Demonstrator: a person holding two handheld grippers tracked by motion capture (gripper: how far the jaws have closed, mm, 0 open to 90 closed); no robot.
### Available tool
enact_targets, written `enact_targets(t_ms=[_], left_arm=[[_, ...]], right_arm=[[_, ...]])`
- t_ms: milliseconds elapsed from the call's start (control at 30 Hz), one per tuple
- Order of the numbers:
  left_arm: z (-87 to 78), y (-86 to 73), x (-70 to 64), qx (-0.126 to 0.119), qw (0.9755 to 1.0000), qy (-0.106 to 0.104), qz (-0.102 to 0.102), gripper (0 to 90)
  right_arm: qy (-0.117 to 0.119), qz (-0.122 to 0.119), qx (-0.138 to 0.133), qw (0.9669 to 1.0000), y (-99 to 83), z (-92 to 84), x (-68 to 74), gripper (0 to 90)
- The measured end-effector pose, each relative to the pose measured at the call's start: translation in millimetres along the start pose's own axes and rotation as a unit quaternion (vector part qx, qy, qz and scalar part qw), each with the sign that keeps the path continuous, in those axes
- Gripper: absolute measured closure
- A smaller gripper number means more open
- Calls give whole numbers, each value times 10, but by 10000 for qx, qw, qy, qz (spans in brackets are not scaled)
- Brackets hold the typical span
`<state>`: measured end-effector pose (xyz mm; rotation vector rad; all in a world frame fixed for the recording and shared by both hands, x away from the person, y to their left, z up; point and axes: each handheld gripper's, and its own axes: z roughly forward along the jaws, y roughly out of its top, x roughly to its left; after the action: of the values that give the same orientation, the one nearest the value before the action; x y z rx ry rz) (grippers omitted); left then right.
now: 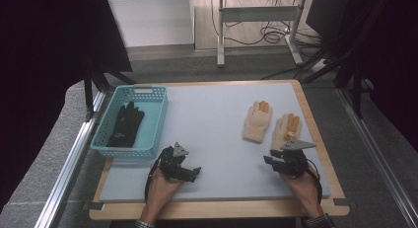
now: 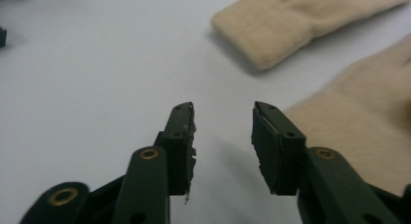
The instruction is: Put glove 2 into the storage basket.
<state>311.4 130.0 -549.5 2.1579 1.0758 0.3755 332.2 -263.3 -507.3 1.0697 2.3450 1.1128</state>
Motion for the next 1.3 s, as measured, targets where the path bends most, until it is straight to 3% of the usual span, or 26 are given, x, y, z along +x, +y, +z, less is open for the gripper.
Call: enact_targets(t_ms=[167, 400, 633, 833, 933, 1000, 1067, 1167, 1300], left_arm=[[0, 0, 0, 1, 10000, 2, -2, 0], [0, 0, 0, 0, 10000, 1, -6, 0], [0, -1, 0, -3, 10000, 3, -3, 0], [-1, -1, 0, -6, 10000, 0, -5, 0], [0, -1, 0, -8, 10000, 0, -7, 0], [0, -1, 0, -7, 10000, 0, -6, 0], [0, -1, 0, -7, 10000, 1, -7, 0], [0, -1, 0, -6, 10000, -1, -8, 0], [0, -1, 0, -8, 10000, 1, -10, 0]], right_arm=[[-28, 56, -69, 10000, 133, -35, -144, 633], [-140, 32, -79, 9999, 368, 191, -307, 571], [-374, -147, -106, 9991, 770, 504, -390, 386], [-483, -160, 187, 9985, 1006, 911, -505, 256], [-630, -151, 475, 9968, 1039, 1104, -547, 234], [-805, -234, 690, 9941, 1032, 1207, -569, 235], [-935, -199, 860, 9917, 1003, 1275, -605, 290], [-943, 4, 818, 9922, 959, 1248, -631, 484], [-895, 80, 810, 9926, 939, 1191, -660, 601]])
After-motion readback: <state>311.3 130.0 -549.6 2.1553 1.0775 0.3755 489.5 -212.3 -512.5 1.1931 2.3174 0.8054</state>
